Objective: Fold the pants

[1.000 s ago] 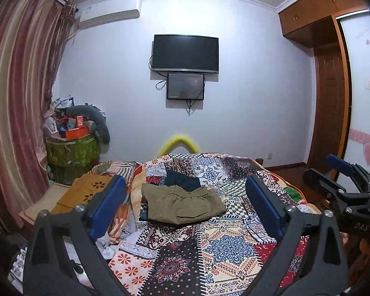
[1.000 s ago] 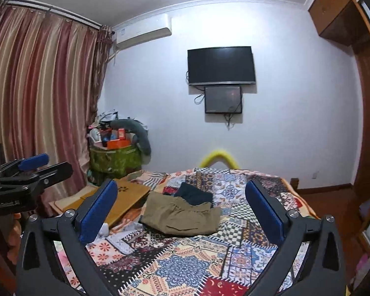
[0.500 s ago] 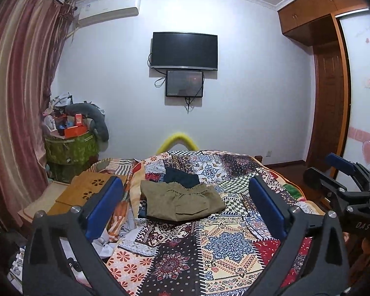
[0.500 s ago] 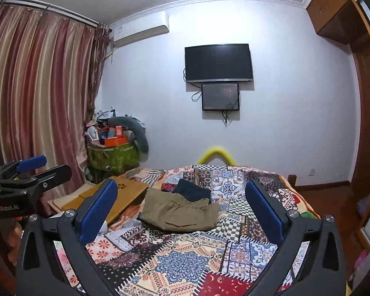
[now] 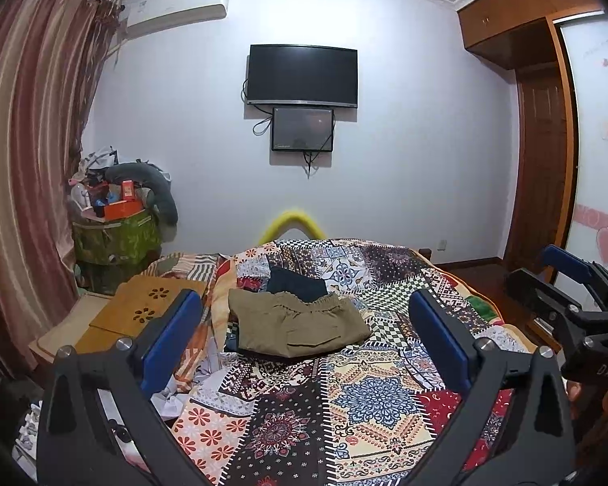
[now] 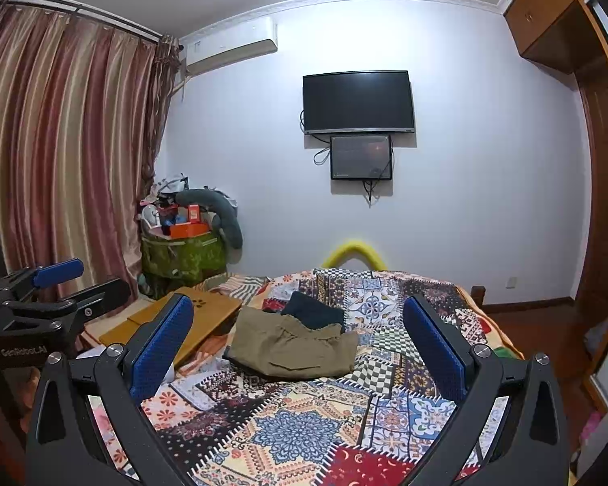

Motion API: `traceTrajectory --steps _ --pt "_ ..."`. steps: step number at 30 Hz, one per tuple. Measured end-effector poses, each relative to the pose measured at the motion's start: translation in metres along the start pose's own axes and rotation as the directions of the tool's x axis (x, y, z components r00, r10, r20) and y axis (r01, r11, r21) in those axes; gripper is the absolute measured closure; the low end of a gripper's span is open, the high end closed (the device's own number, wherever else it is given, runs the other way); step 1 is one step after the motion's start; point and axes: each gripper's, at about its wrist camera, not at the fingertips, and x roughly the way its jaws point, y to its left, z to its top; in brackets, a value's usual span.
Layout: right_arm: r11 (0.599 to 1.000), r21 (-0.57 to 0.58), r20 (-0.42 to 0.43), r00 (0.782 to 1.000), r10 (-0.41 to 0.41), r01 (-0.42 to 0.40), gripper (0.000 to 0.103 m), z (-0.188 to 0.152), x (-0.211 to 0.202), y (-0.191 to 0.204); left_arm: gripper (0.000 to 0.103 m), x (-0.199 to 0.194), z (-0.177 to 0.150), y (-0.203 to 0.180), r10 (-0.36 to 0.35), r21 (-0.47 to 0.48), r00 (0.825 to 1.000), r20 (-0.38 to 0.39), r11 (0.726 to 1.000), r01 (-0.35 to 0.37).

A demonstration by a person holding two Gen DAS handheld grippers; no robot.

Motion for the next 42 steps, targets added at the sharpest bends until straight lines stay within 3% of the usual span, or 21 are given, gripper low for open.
traceTrajectory --steps 42 --pt "0.999 0.035 -0.019 1.0 -0.017 0.018 0.0 -0.001 -0.003 -0.009 0.0 0.01 -0.006 -0.009 -0.036 0.002 0.999 -0.028 0.999 0.036"
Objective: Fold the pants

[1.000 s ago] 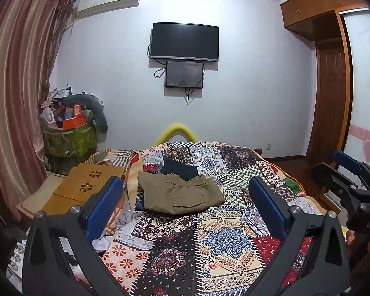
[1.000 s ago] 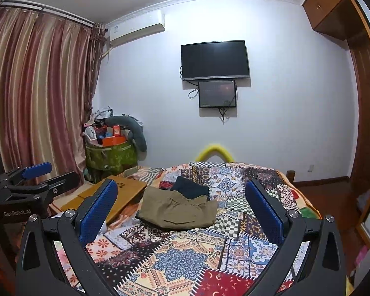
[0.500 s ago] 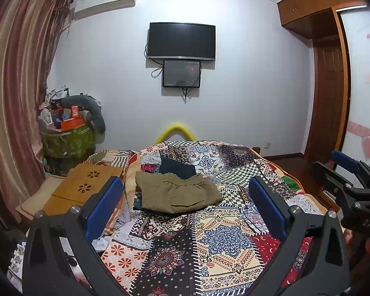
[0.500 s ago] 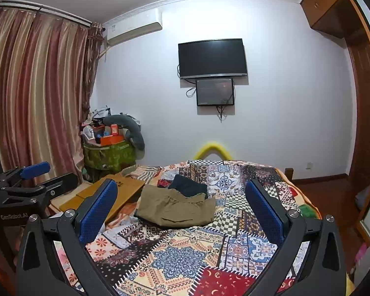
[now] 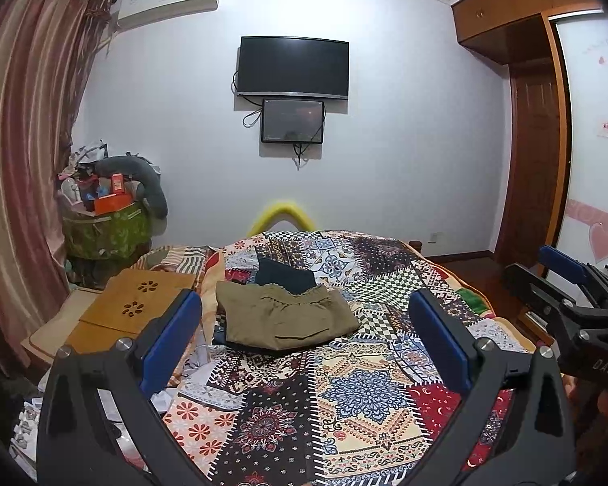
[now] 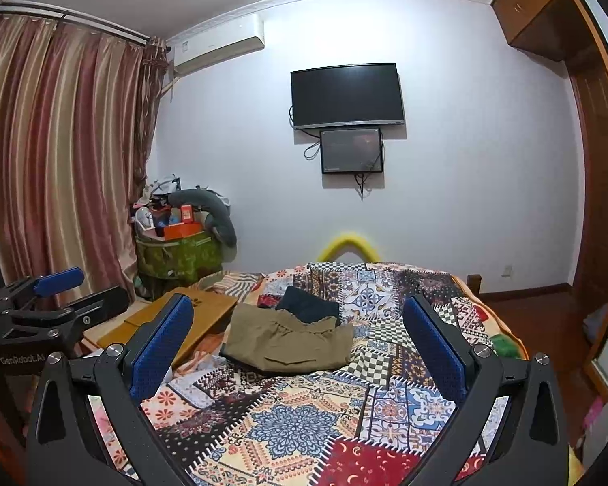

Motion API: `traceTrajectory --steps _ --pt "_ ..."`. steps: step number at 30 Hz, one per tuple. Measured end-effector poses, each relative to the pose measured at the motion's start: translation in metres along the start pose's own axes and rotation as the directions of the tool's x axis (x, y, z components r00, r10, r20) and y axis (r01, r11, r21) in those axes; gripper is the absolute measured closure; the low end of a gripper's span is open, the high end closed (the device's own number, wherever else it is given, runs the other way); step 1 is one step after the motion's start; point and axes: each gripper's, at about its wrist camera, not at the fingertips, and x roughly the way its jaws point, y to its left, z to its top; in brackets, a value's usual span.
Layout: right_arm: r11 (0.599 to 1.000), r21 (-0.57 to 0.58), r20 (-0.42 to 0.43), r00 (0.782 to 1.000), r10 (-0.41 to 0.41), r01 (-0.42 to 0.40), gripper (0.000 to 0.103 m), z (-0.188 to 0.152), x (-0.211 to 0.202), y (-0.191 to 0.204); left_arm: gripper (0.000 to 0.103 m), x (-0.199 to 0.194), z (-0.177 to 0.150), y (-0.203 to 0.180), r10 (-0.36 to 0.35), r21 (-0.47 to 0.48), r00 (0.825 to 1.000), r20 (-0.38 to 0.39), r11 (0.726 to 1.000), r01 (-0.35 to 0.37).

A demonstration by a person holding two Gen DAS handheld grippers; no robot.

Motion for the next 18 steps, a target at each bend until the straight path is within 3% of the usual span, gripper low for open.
traceTrajectory --steps 18 --pt "1.0 -0.003 -0.004 1.0 -0.007 0.007 0.0 0.0016 0.0025 -0.0021 0.0 0.0048 -0.0004 -0.0066 -0.032 0.011 0.999 -0.009 0.999 0.032"
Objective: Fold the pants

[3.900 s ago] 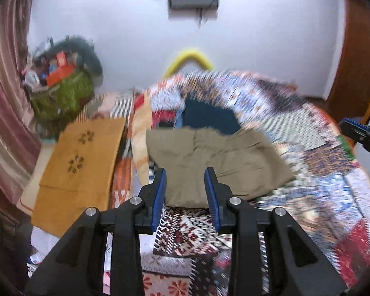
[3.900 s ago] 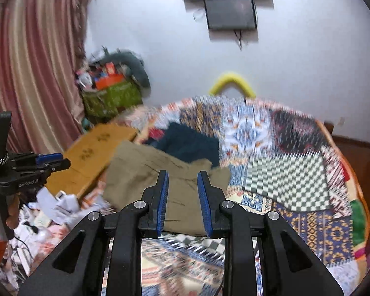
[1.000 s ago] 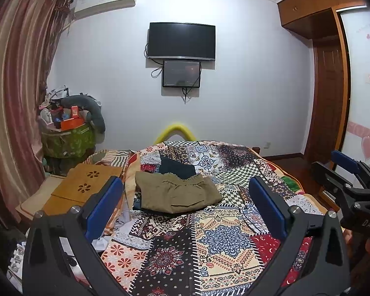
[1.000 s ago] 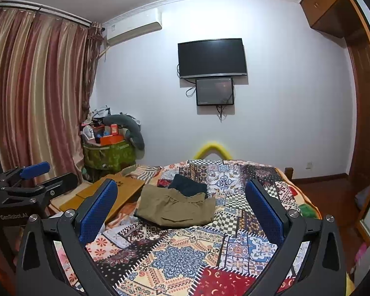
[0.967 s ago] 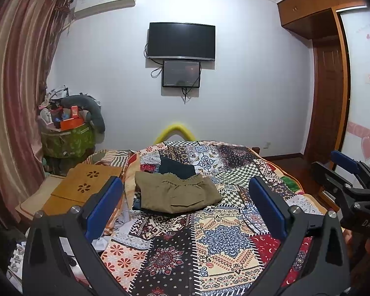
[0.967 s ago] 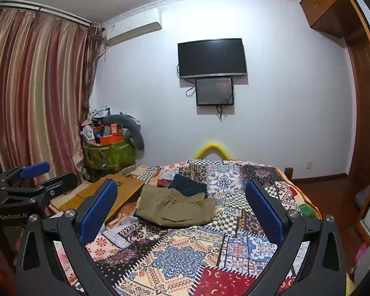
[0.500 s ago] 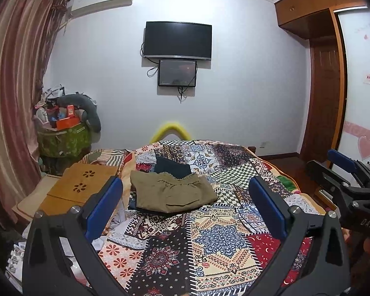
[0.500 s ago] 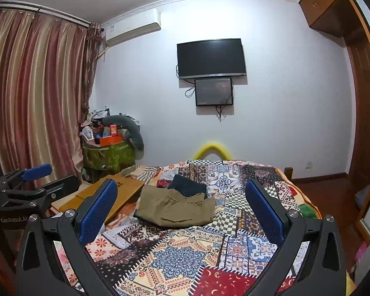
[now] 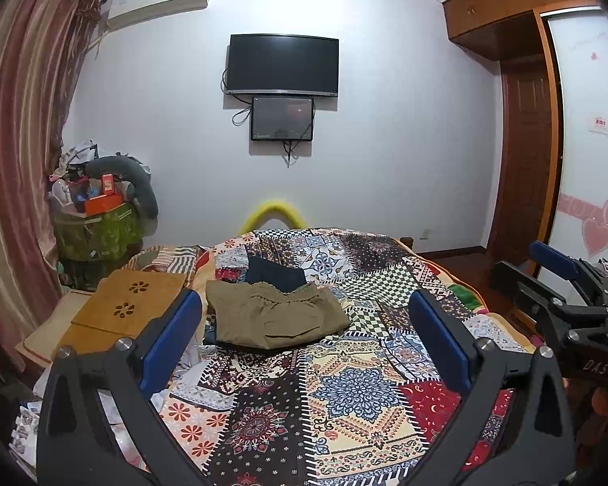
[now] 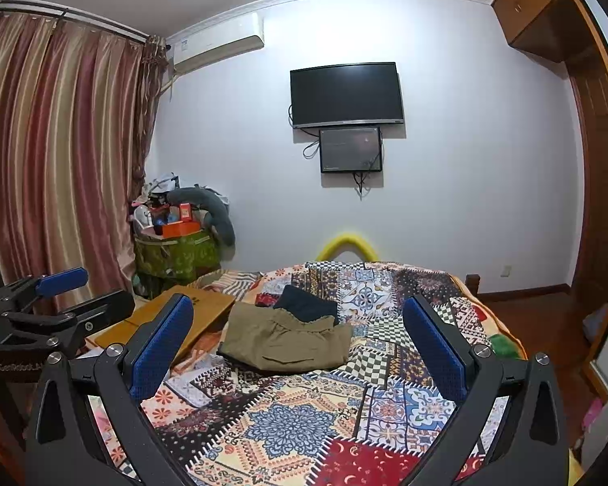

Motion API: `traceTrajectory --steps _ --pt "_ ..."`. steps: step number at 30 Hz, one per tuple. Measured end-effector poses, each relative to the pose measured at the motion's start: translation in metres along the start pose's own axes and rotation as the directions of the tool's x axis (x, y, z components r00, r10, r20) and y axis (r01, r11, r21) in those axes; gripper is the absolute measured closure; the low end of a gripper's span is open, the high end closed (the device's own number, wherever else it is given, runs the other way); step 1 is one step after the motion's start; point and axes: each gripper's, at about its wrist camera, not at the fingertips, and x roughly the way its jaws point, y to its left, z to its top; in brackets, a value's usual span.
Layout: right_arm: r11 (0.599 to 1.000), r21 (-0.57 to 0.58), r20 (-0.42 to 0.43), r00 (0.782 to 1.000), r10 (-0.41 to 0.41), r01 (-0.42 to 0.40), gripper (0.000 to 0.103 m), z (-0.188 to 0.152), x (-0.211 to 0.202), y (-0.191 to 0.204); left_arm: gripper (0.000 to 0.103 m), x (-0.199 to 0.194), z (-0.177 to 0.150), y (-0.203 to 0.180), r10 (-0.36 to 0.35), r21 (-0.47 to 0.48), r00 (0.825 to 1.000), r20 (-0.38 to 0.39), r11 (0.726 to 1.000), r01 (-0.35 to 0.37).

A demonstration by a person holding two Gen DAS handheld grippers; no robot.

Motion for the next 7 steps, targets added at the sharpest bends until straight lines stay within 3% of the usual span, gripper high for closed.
traceTrajectory --steps 7 --pt "1.0 0.006 -0.007 1.0 -0.005 0.005 0.0 -0.0034 0.0031 -0.0012 0.0 0.0036 -0.001 0.0001 -0.002 -0.003 1.0 -0.006 1.0 0.002"
